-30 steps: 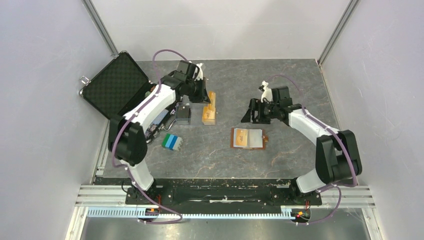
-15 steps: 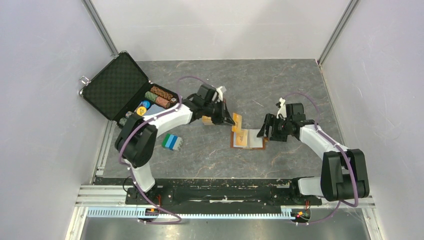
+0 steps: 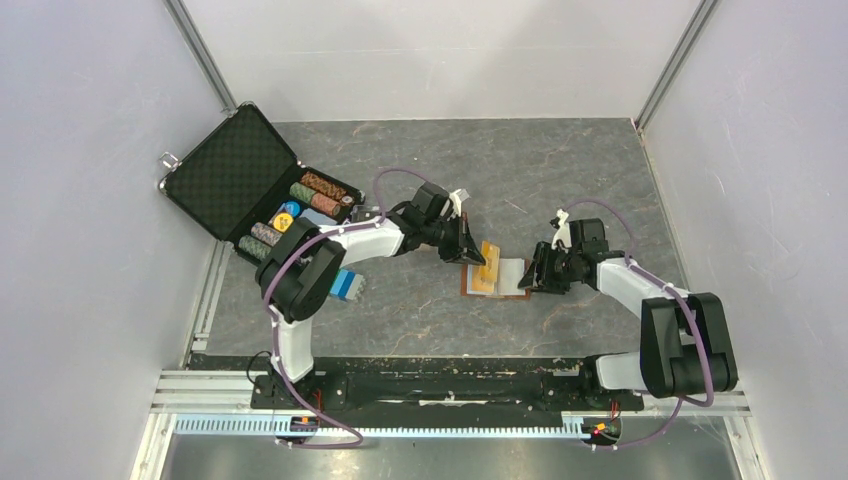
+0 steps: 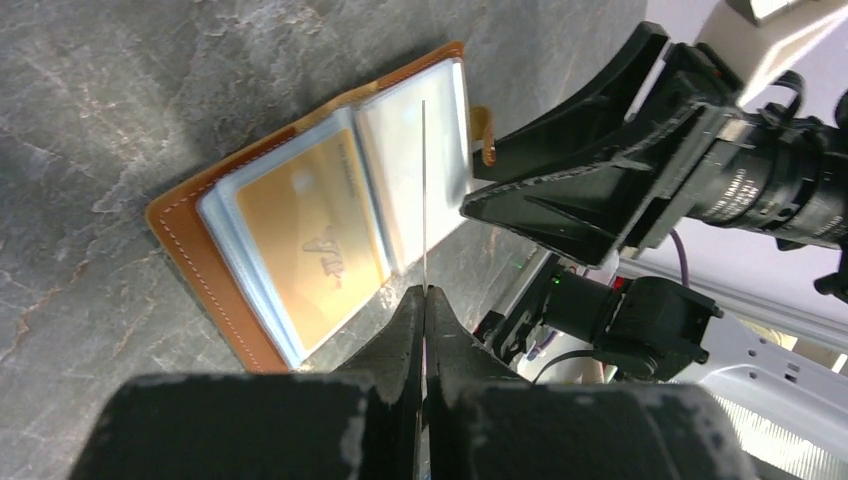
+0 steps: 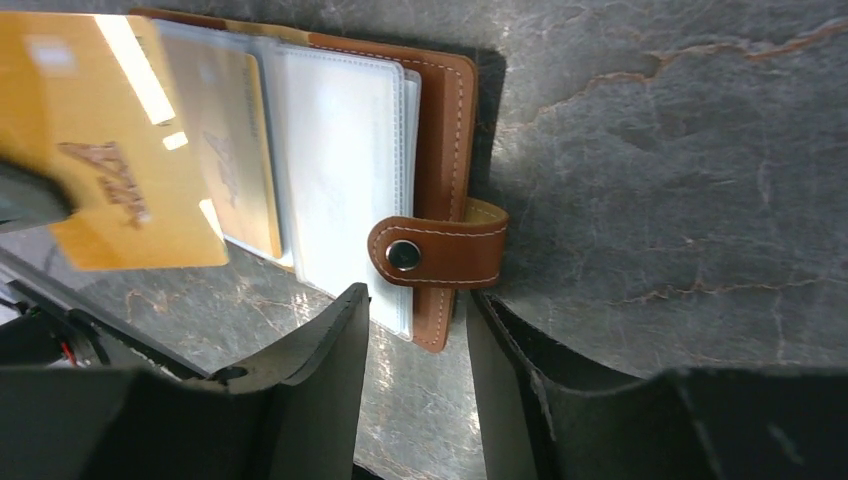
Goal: Put the credit cards into the card holder
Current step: Insert the credit card into the card holder.
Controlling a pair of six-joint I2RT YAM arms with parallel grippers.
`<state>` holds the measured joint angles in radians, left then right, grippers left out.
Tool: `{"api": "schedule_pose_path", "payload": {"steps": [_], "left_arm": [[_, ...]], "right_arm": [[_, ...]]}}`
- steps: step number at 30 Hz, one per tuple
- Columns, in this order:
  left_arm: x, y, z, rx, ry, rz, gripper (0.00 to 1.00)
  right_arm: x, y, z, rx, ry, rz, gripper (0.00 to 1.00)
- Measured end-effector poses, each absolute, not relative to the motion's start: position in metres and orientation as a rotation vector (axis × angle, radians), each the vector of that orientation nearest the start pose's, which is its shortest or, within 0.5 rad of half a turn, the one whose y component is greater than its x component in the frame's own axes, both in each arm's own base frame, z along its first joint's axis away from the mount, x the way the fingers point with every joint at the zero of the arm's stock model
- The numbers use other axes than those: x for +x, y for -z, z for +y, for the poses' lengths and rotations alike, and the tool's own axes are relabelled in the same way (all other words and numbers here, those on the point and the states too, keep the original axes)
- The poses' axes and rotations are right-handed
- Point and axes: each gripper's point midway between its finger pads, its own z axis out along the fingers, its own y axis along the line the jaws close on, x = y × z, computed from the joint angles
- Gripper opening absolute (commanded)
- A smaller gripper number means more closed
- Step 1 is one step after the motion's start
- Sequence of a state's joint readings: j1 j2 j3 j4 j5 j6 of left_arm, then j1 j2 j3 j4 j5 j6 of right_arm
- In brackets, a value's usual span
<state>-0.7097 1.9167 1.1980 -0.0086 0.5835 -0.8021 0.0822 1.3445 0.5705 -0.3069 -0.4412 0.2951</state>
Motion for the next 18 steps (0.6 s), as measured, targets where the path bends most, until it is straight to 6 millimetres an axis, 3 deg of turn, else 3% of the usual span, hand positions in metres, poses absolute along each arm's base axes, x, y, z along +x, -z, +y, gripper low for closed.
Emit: {"api": "schedule_pose_path", "payload": {"steps": [6,18], "left_arm": [[0.273,-0.064,-0.394,0.199,1.325,2.644,0.02],[0.27,-0.049,-0.387,0.175,1.265,2.7,0.02]], "right_arm": [[0.243,-0.021,0.115,0.154,-0.791,2.628,0.38],[0.237,-0.021,0.13,0.201,-0.935,2.582,0.36]]}}
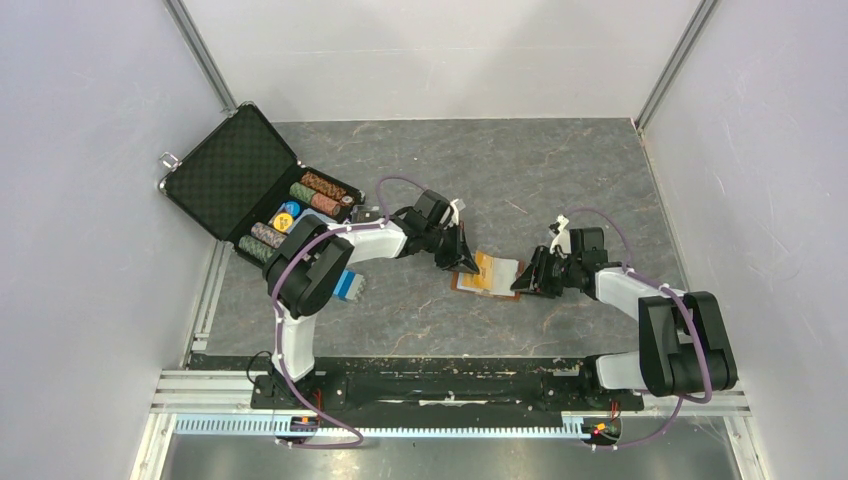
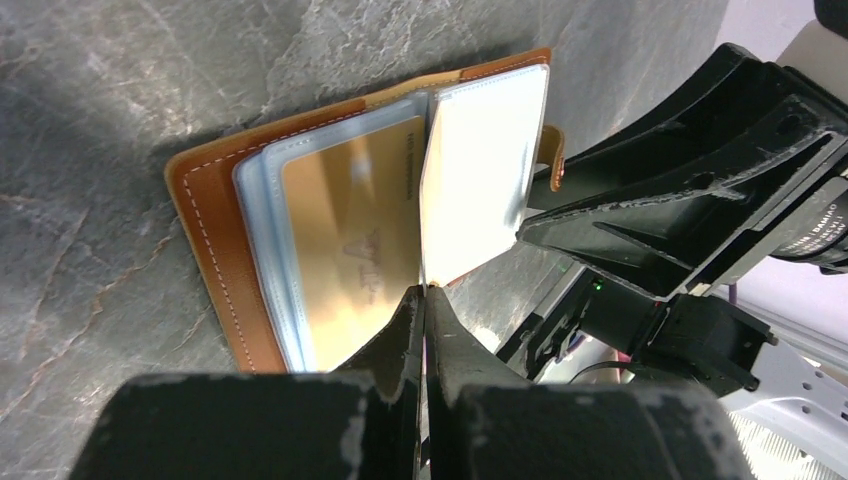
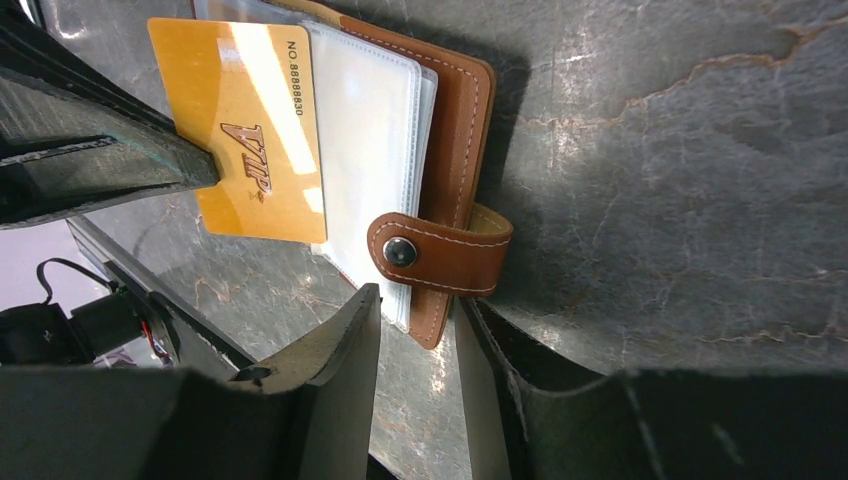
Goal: Put the credit cards into the card holder
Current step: Insert the credit card into the card holder.
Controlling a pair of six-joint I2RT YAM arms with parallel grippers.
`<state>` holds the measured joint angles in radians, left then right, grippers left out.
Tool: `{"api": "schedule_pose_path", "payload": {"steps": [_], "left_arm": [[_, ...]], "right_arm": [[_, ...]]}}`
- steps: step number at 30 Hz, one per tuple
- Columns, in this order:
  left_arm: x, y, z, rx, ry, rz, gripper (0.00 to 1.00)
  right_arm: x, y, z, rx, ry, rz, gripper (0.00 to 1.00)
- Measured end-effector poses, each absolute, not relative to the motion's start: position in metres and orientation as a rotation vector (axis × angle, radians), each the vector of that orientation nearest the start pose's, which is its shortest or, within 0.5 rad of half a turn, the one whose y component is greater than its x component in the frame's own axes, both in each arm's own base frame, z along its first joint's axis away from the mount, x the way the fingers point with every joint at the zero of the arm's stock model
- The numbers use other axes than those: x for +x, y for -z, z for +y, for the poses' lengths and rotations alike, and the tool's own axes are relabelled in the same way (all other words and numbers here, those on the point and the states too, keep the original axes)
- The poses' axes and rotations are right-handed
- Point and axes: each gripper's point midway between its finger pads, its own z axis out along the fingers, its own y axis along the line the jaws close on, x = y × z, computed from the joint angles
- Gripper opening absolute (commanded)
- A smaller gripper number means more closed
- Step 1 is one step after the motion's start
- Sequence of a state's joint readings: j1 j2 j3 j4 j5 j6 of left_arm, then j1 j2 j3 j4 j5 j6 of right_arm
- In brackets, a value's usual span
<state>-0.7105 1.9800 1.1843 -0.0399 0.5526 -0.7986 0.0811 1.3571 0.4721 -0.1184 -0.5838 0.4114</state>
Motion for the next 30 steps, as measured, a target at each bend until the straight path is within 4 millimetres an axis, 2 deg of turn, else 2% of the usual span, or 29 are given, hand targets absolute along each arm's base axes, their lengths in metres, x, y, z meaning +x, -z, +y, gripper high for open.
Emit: {"api": "schedule_pose_path", "payload": {"steps": [12,16,21,26,30], "left_arm": [[0.268,-0.041,-0.381,0.161,1.206,2.735,0.02],[0.269,-0.037,-0.377,0.159,1.17,2.746,0.02],[0.269,-0.039,-0.376,0.157,1.151,2.753,0.02],[0.27,-0.04,-0.374,0.158,1.121,2.752,0.02],[0.27,-0.039,-0.372,0.159,1.099,2.757,0.02]], "right_arm": [[0.235,-0.02,0.133,0.201,-0.966,2.579,0.33],[0.235,-0.02,0.134,0.202,-0.969,2.582,0.29],[0.234,-0.016,0.134,0.208,-0.971,2.593,0.15],[0.233,-0.014,0.134,0.214,-0.973,2.603,0.07],[0.232,-0.013,0.134,0.214,-0.975,2.607,0.05]]}}
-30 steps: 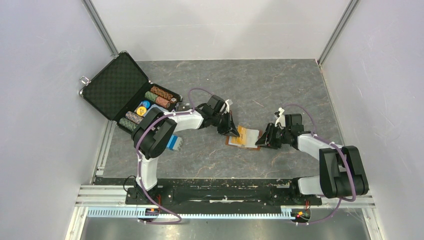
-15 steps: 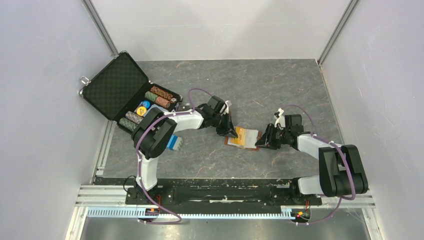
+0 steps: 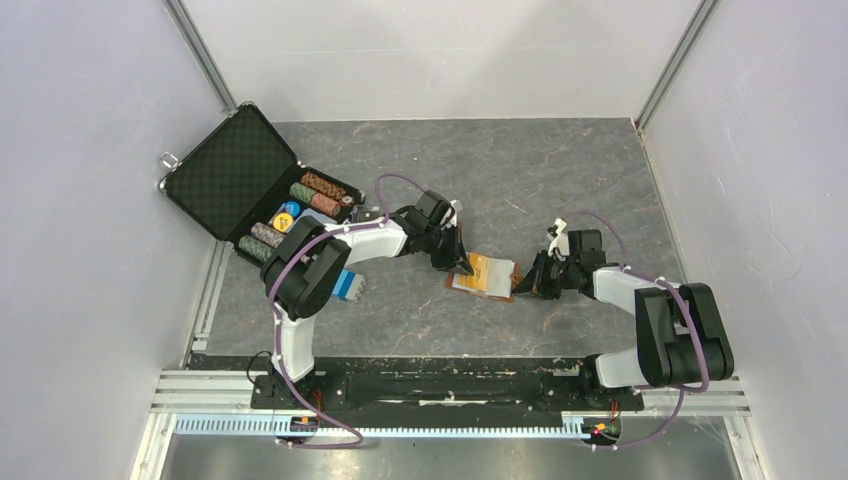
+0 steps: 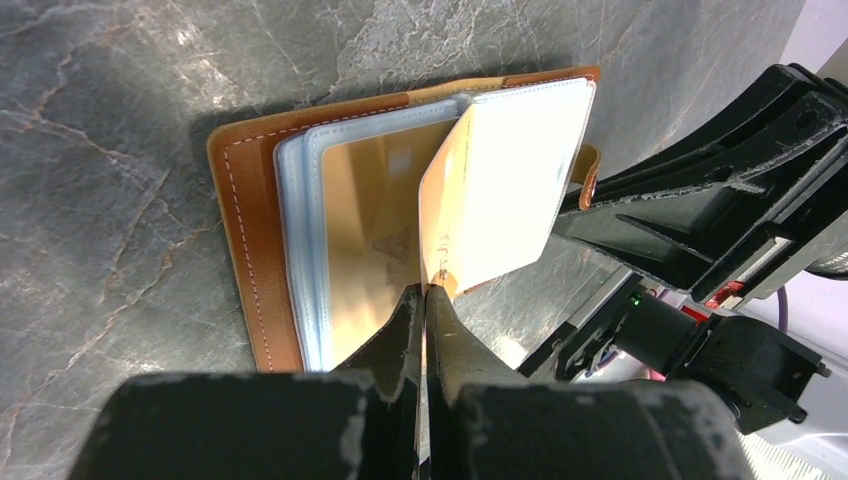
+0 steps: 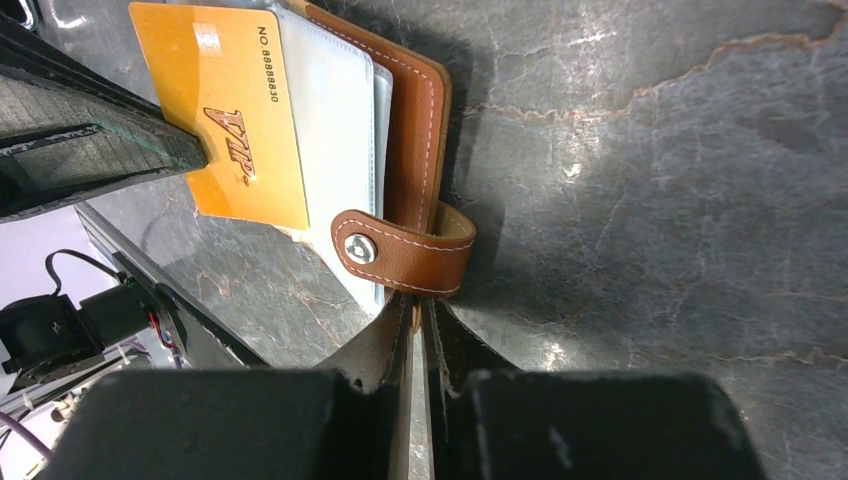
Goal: Put the credit cards into the card holder
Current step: Insert the credit card into the card holder.
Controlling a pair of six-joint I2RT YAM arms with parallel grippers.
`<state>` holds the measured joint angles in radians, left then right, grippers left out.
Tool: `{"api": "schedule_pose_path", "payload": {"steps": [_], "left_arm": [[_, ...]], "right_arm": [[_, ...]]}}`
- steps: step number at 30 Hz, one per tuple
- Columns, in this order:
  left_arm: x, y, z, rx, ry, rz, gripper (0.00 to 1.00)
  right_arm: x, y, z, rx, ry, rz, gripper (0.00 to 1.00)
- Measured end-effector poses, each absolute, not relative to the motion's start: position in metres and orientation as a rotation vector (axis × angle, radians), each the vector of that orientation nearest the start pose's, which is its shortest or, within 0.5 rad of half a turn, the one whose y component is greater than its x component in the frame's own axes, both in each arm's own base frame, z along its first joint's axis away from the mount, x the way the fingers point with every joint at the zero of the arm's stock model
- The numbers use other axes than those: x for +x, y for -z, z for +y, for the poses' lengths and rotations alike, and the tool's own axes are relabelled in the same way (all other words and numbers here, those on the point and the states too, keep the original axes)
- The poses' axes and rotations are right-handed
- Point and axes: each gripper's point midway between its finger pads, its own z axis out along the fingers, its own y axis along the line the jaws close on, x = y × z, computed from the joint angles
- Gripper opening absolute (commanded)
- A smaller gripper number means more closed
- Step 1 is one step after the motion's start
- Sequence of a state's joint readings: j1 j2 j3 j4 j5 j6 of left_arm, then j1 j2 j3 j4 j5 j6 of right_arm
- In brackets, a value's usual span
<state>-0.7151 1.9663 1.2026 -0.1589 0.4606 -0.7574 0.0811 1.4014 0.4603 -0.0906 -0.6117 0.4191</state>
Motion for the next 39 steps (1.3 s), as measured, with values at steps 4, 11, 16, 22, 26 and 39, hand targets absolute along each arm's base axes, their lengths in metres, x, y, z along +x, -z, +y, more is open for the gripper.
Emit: {"api": "schedule_pose_path", "payload": {"steps": [4,11,16,22,26,39], "left_arm": [[0.271,-0.04,-0.372,0.158,1.096,2.751,0.02],[0.276,-0.051,-0.376,0.173,1.13,2.692,0.02],[0.278,-0.058,-0.376,0.176,1.144,2.662,0.02],[0.277,-0.055,-0.373,0.168,1.138,2.671,0.02],[0.276,-0.054,-0.372,0.169,1.14,2.675,0.02],[0.266,-0.044,-0.376,0.193,1.195,2.722,0.02]], "right_arm": [[0.232,-0.013,0.134,0.214,-0.979,2.608,0.04],[0.231,-0.013,0.135,0.213,-0.988,2.611,0.03],[0.231,-0.013,0.135,0.212,-0.992,2.612,0.03],[0.23,-0.012,0.136,0.213,-0.996,2.614,0.03],[0.229,-0.011,0.137,0.214,-1.004,2.62,0.03],[0.229,-0.011,0.137,0.214,-1.006,2.619,0.02]]}}
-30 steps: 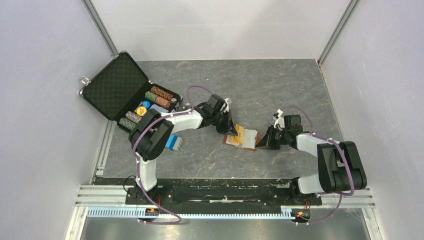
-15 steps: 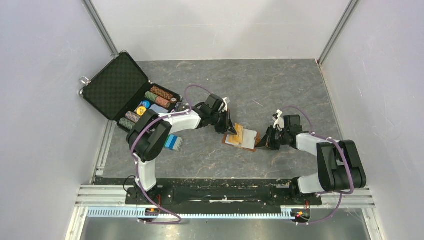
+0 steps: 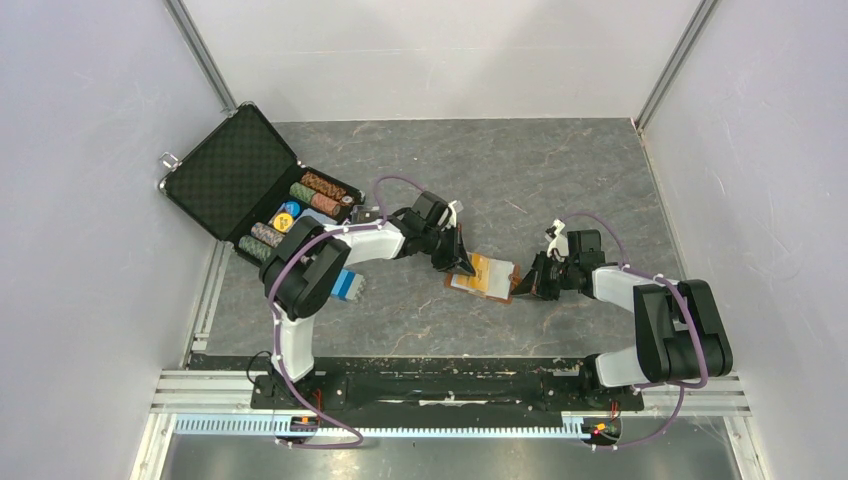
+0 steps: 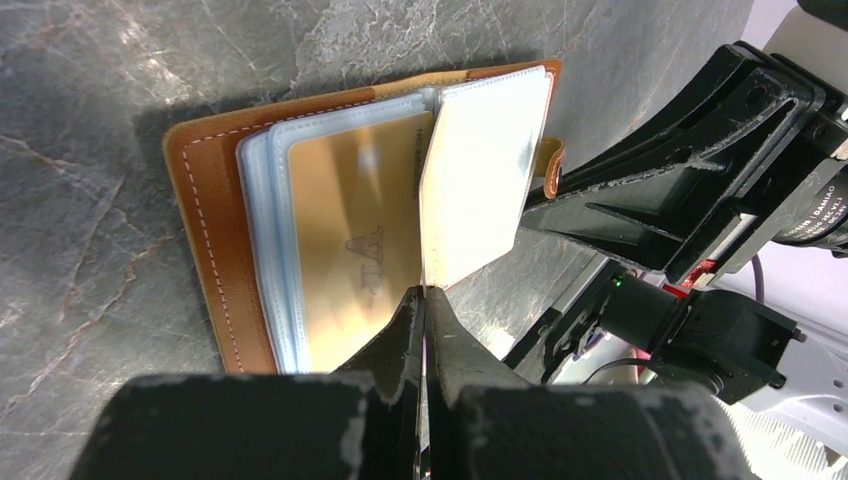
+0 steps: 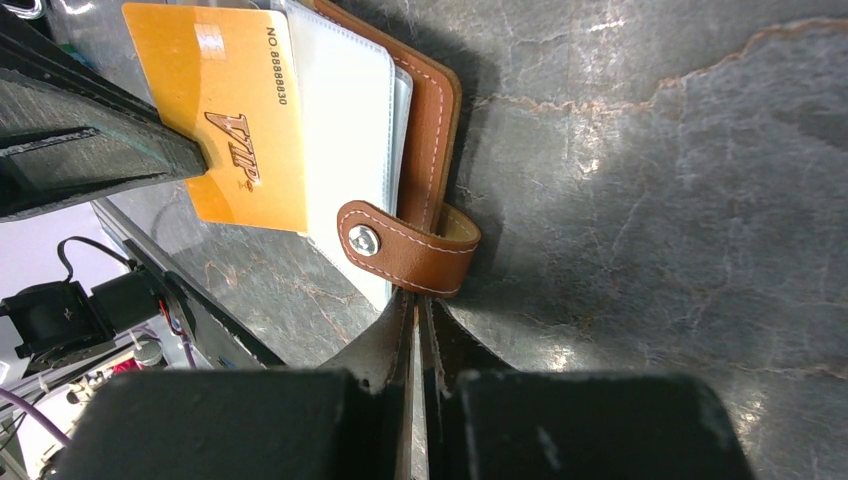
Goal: Put the credit cards into the card holder
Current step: Insert the credit card into the card holder.
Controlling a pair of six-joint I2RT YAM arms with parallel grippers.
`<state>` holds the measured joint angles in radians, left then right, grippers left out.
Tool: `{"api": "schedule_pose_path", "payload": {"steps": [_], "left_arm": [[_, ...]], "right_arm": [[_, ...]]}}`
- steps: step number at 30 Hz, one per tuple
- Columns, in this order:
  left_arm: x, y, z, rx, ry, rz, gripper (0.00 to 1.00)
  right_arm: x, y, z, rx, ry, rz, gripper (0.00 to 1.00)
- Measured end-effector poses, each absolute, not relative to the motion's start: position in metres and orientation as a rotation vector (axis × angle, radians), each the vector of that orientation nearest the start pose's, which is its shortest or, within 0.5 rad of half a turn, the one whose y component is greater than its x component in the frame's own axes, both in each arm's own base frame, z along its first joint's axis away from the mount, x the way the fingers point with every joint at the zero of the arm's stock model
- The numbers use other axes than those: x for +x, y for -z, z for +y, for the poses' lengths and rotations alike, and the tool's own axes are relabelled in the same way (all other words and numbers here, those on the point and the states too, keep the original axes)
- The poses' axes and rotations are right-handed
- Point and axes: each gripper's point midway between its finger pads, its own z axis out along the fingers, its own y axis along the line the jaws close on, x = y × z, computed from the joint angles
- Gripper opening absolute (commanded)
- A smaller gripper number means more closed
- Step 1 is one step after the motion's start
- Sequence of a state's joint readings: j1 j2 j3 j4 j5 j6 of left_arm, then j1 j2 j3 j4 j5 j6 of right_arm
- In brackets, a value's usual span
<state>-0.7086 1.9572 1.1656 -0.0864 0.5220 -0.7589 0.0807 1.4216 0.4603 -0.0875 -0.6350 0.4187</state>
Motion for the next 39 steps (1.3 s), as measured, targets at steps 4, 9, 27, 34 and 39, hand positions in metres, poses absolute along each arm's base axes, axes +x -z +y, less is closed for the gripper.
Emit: {"api": "schedule_pose_path", "payload": {"steps": [4,9,27,34,39], "left_arm": [[0.264,-0.041,-0.377,0.201,1.211,2.727,0.02],[0.261,-0.037,-0.378,0.207,1.229,2.742,0.02],[0.261,-0.033,-0.391,0.228,1.286,2.772,0.02],[0.259,-0.031,-0.4,0.248,1.266,2.815,0.1],[0.259,-0.029,-0.399,0.303,1.17,2.844,0.32]], "right_arm": [[0.229,-0.011,0.137,0.213,-1.007,2.62,0.02],[0.229,-0.011,0.137,0.213,-1.007,2.62,0.02],[0.229,-0.011,0.137,0.213,-1.013,2.62,0.01],[0.229,-0.011,0.137,0.216,-1.016,2.621,0.0],[0.229,-0.011,0.137,0.216,-1.022,2.621,0.0]]}}
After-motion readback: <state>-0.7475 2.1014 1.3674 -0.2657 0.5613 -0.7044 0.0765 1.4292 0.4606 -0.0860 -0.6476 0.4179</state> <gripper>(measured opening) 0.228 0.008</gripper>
